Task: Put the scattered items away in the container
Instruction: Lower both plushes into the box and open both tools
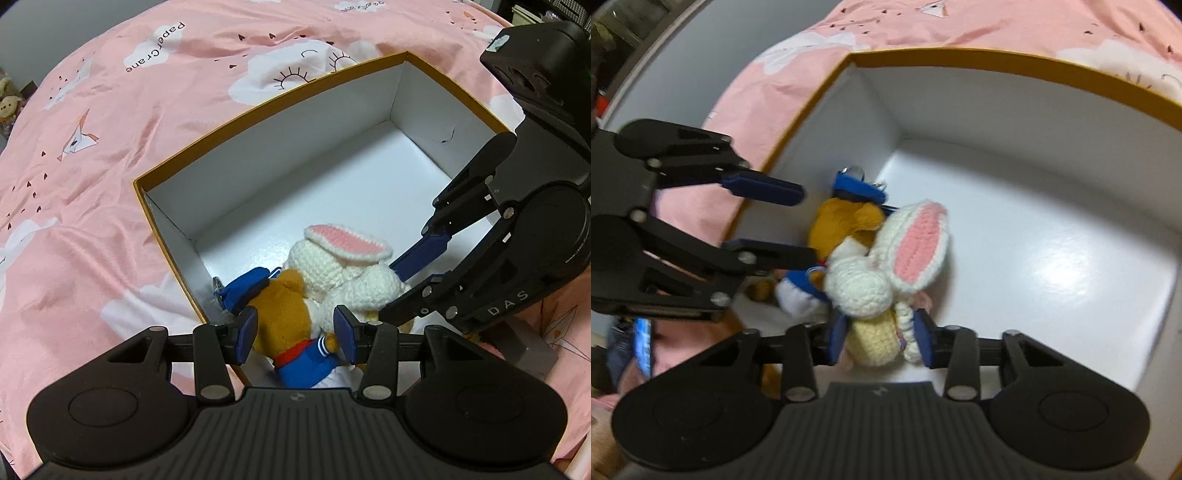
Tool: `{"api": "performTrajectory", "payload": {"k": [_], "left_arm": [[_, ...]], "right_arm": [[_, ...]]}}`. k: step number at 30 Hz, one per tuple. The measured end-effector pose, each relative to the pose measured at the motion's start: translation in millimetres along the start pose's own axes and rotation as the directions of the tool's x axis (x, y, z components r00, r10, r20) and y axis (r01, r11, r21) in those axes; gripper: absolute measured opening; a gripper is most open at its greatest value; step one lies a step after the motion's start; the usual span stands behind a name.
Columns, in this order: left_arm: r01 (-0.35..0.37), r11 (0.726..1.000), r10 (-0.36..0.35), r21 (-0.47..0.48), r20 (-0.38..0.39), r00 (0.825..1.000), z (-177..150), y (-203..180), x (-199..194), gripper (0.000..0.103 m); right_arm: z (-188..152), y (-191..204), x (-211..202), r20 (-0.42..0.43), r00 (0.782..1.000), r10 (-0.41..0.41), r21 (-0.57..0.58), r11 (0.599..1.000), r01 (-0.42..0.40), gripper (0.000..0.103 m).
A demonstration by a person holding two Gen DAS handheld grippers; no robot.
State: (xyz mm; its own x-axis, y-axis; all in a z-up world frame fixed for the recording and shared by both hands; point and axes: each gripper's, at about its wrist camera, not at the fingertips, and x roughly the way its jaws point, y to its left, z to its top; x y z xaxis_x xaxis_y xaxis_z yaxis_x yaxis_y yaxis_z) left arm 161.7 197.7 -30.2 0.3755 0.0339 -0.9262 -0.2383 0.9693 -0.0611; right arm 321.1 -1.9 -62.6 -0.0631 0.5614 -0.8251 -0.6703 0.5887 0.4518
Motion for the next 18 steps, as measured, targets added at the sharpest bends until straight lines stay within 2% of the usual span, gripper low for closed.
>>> {"api": "performTrajectory", "payload": {"k": [6,11,13,18], "left_arm": [[-0.007,1.0,0.007,-0.004,-0.002,1.0,-2,-1,5,0.053],[-0.007,1.0,0.007,-0.006,0.005,1.0,-4,-3,4,0.053],[-0.009,1.0,0.009,-0.004,0.008,1.0,-6,-5,3,0.053],[-0.013,1.0,0.013,-0.008,0.023,1.0,-11,-9,-4,0.053]], "right_arm": [[-2,2,9,-0.021,0.999,-0.028,0.017,0.999,0.029,0.04],[-3,8,7,-0.008,0.998,-0.056,-0.003,0.998,0.056,0.042],[-2,9,5,-0.003,0.998,-0.067,-0.003,0.998,0.067,0.047],[-4,19,0,0.026,0.993,-0.117,-0.043,0.992,0.119,0.047]]}}
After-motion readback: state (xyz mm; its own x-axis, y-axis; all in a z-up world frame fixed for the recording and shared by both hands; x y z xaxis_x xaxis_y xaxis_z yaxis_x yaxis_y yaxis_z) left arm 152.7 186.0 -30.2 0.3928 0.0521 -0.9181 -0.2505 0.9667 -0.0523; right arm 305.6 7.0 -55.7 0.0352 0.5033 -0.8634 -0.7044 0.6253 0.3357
